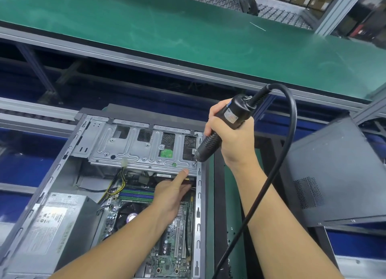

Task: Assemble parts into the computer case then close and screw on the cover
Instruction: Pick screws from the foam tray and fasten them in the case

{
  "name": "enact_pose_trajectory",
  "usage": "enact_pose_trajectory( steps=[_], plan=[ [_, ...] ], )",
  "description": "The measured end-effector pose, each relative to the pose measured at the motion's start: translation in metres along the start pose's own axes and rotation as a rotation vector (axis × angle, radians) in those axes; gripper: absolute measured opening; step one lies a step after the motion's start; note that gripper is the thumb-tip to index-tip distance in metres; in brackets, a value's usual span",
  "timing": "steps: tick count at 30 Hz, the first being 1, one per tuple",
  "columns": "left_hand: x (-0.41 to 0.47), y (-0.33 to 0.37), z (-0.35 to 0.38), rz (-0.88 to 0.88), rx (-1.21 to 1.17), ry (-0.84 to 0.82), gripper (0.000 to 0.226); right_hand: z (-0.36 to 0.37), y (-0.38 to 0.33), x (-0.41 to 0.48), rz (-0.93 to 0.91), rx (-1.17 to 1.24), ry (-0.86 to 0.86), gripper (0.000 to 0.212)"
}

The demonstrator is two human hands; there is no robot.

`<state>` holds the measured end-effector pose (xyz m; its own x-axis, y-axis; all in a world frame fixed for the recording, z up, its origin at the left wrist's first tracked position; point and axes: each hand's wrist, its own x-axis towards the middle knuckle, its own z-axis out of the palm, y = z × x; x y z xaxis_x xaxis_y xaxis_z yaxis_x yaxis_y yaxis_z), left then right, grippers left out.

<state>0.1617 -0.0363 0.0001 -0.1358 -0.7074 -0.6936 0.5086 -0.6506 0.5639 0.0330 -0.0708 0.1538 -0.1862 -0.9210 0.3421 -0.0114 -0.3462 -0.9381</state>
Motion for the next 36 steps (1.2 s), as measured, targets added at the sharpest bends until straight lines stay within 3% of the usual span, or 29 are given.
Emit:
enact_pose_trajectory(
  steps=[8, 19, 28, 36],
  plan=[
    [0.0, 0.0, -0.002, -0.022, -0.025, -0.019, 0.058, -0.002, 0.004, 0.001, 0.017, -0.014, 0.016, 0.018],
    [-0.002, 0.001, 0.0, -0.016, -0.028, -0.014, 0.049, -0.001, 0.005, 0.002, 0.021, 0.002, 0.012, 0.021],
    [-0.005, 0.003, 0.001, 0.007, -0.035, -0.016, 0.043, 0.01, 0.001, 0.006, 0.0, -0.1, -0.143, 0.023],
    [-0.005, 0.003, 0.002, -0.018, -0.033, -0.012, 0.04, 0.004, 0.003, 0.009, -0.015, -0.059, -0.122, 0.025]
  ],
)
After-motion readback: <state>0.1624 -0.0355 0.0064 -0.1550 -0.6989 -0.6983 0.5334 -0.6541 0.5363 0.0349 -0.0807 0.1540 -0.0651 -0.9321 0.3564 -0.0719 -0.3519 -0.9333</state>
